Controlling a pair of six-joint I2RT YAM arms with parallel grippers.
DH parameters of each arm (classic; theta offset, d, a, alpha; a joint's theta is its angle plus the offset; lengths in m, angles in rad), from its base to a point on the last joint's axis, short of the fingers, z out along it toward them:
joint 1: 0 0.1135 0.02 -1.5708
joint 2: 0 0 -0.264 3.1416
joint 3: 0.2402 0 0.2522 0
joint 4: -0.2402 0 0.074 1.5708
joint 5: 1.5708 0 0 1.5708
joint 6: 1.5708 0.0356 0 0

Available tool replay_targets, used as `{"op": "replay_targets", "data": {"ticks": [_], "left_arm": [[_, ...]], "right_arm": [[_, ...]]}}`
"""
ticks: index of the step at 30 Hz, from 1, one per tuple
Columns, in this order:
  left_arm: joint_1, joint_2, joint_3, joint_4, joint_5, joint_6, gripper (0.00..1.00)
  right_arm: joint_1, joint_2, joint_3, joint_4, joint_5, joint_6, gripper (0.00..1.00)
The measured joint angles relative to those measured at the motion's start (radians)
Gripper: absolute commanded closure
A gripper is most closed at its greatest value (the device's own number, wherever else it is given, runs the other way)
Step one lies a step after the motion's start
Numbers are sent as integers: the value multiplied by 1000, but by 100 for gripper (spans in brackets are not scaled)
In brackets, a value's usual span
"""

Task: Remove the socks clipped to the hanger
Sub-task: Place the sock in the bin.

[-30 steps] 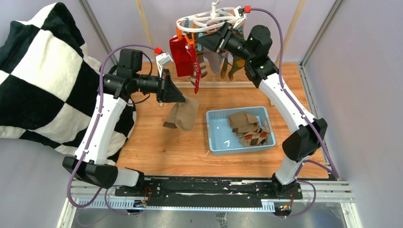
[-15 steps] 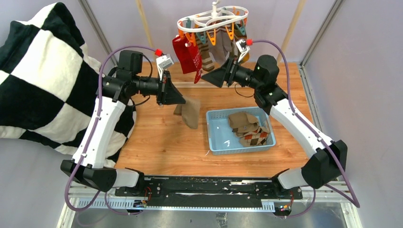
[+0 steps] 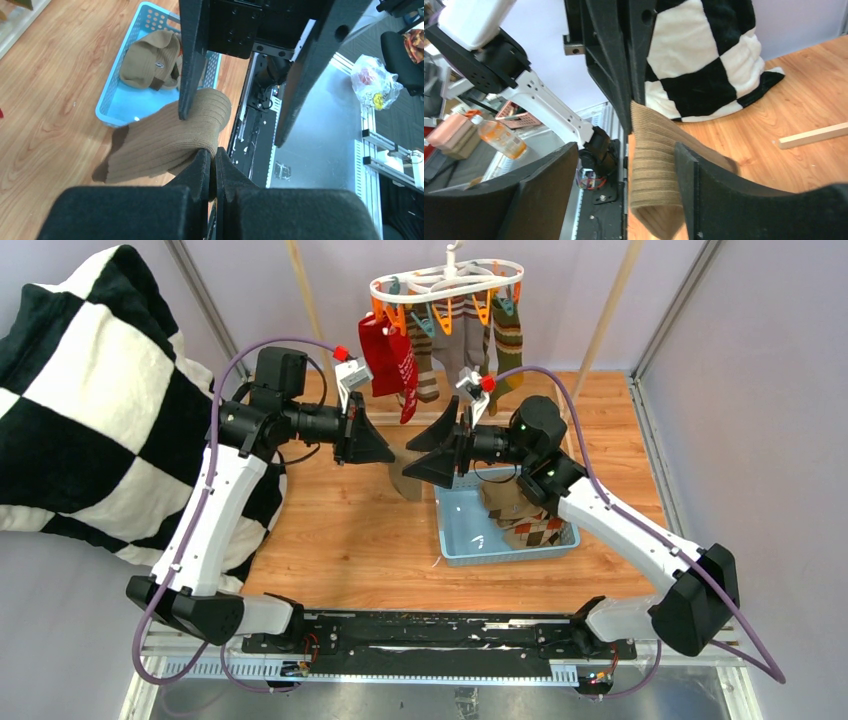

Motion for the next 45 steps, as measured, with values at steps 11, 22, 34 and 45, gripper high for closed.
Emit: {"op": "replay_targets", "data": {"ticks": [11, 22, 34, 45], "left_arm": [[-4, -31, 0, 1, -13, 2, 2], [42, -71, -68, 0, -156, 45, 0], [127, -76, -137, 0, -253, 40, 0], [240, -66, -179, 36, -259, -16, 0]], "right_arm": [[0, 24, 6, -144, 1, -56, 100], [-189, -113, -143, -353, 113, -68, 100], [-328, -102, -350, -657, 476, -17, 42], [-311, -250, -328, -712, 657, -42, 70]]}}
